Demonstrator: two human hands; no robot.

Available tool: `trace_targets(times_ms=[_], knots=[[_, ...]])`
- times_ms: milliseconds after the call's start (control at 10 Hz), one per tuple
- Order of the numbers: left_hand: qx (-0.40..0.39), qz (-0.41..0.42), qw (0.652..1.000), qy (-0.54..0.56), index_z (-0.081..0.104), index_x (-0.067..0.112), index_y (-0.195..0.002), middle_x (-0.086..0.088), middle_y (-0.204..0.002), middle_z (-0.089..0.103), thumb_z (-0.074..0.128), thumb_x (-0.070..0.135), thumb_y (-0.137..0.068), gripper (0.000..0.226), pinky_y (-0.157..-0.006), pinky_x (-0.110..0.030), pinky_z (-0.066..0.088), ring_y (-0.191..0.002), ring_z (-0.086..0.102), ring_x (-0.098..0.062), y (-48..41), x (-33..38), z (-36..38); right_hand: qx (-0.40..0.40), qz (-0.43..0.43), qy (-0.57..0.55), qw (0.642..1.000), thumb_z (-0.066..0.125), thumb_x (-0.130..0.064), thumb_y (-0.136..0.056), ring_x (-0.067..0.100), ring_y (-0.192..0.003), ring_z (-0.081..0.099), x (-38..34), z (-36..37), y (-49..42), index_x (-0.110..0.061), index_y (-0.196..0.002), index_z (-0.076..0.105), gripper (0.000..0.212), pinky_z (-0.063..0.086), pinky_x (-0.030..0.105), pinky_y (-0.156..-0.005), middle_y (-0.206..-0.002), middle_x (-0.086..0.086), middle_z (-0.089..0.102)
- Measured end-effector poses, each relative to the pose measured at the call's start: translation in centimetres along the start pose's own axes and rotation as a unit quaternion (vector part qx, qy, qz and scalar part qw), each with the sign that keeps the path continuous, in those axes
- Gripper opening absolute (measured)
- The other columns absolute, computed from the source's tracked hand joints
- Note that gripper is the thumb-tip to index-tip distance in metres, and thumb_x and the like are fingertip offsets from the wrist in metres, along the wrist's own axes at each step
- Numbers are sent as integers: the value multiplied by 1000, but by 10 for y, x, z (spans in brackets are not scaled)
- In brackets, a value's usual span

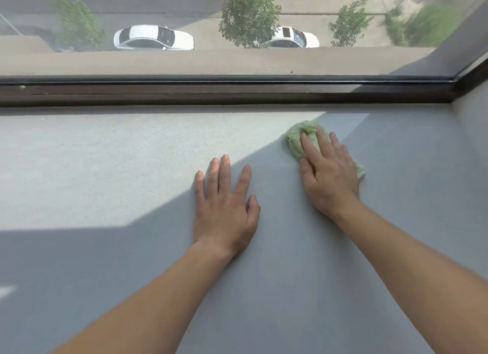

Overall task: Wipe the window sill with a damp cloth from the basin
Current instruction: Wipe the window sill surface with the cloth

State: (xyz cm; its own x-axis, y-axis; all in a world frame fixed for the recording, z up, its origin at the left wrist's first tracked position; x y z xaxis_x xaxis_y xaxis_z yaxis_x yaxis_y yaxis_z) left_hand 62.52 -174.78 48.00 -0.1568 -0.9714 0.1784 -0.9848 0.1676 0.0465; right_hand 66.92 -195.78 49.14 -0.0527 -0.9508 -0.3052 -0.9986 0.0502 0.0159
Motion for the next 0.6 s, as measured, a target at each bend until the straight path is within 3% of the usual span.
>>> trace_targets(times_ms=[100,300,400,500,600], knots=[[1,-1,1000,-2,17,31,-156,-12,-166,5,19,47,-95,63,-121,-53,0,-152,-5,-27,1,-2,0,-63,-133,26,989,30,-41,-101,21,-152,12,3,0,32,-38,-152,30,52,11,40,-123,-164,-7,18],[-1,-1,1000,1,16,33,-155,-10,-166,2,17,50,-95,63,-121,-51,-4,-152,-8,-26,4,0,3,7,90,-3,996,35,-33,-104,26,-152,10,49,-17,7,-33,-154,29,51,5,38,-123,-166,-1,15],[-7,0,1000,-1,15,33,-155,-10,-165,1,18,55,-93,66,-120,-51,-5,-151,-9,-26,6,0,5,0,10,-3,1000,37,-31,-102,25,-153,10,13,-4,54,-33,-152,32,51,6,40,-123,-165,-2,17],[-14,0,1000,-8,16,32,-155,-12,-165,2,18,61,-89,72,-120,-52,-4,-151,-8,-27,9,0,5,-65,-131,15,989,35,-35,-100,21,-153,12,4,3,104,-35,-152,34,52,9,40,-123,-164,-5,19],[-16,9,1000,-1,20,31,-154,-13,-165,3,22,62,-87,74,-120,-51,-7,-152,-8,-26,12,1,4,-60,-71,14,996,39,-30,-103,23,-153,12,43,-10,92,-35,-152,32,51,9,40,-124,-164,-6,17]])
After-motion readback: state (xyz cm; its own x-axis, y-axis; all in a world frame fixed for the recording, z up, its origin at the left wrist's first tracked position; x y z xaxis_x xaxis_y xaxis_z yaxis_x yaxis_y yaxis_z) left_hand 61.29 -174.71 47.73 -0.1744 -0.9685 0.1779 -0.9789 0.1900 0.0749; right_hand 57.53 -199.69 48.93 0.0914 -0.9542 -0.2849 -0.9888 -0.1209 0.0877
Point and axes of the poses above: each hand's wrist, its own y-axis away from the middle knuckle, its own z-axis out of the palm, x = y × z, the point moved 7 cm from there along -y, towards the middle knuckle
